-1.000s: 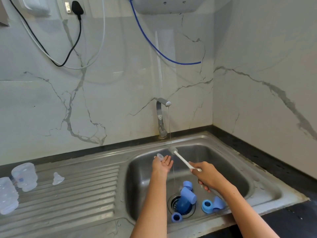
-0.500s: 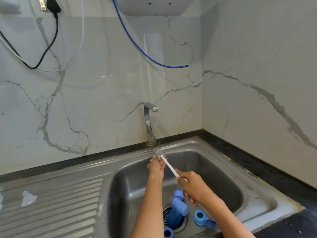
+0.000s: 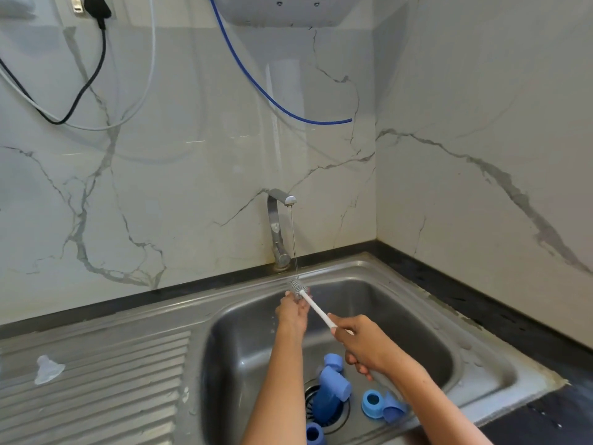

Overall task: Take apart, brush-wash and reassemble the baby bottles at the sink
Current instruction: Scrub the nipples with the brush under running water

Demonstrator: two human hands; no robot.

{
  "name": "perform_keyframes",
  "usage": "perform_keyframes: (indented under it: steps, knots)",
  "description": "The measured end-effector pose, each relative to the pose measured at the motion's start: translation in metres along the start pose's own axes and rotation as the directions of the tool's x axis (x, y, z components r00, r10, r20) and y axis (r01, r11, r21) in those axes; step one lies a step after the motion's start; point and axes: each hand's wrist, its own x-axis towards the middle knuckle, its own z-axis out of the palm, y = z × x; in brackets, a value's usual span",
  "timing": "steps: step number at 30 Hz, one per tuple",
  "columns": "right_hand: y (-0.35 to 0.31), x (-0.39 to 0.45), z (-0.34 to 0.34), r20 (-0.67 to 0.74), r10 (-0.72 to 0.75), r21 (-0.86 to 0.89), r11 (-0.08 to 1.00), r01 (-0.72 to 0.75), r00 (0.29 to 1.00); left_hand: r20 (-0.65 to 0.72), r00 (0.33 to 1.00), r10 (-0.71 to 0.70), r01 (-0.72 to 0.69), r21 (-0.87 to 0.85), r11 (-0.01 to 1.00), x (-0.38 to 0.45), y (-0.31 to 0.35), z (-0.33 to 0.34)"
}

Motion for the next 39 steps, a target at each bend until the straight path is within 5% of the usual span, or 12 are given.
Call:
perform_keyframes:
  steps: [4,7,10,14,23,28,32,39]
  knots:
    - [-0.006,0.004,0.005,-0.056,-0.023,-0.015,1.0,0.022,0.998,-0.008,0.998,-0.057,0.057,0.004,0.998,-0.007,-0.014,0.012]
    - [-0.003,0.0,-0.004,0.05,0.031,0.072,0.997,-0.035,0.998,-0.047,0.998,-0.051,0.047,-0.084,0.995,0.001,-0.002,0.001]
    - [-0.001,-0.005,-0.012,0.145,0.05,0.101,0.993,-0.065,0.988,-0.181,0.983,-0.005,0.011,0.03,0.999,0.018,0.018,-0.007]
    - [0.001,-0.007,-0.012,0.12,0.035,0.081,0.996,-0.045,0.992,-0.052,0.995,-0.082,0.07,-0.212,0.975,0.022,0.012,-0.004]
    - [-0.008,-0.001,0.008,-0.07,-0.035,-0.015,0.999,0.034,0.997,0.071,0.989,-0.127,0.133,-0.094,0.987,0.004,0.004,0.006]
    - [-0.004,-0.009,-0.001,0.029,0.039,0.087,0.995,-0.041,0.999,-0.027,0.996,-0.084,0.078,-0.182,0.98,0.008,0.014,-0.001]
    - [-0.002,-0.011,-0.004,0.05,0.045,0.097,0.994,-0.05,0.998,-0.055,0.998,-0.033,0.03,-0.04,0.999,0.014,0.013,0.0]
    - [-0.003,0.0,0.0,-0.063,0.019,0.129,0.992,-0.011,0.998,0.111,0.994,-0.009,-0.01,0.166,0.986,0.001,0.012,0.003]
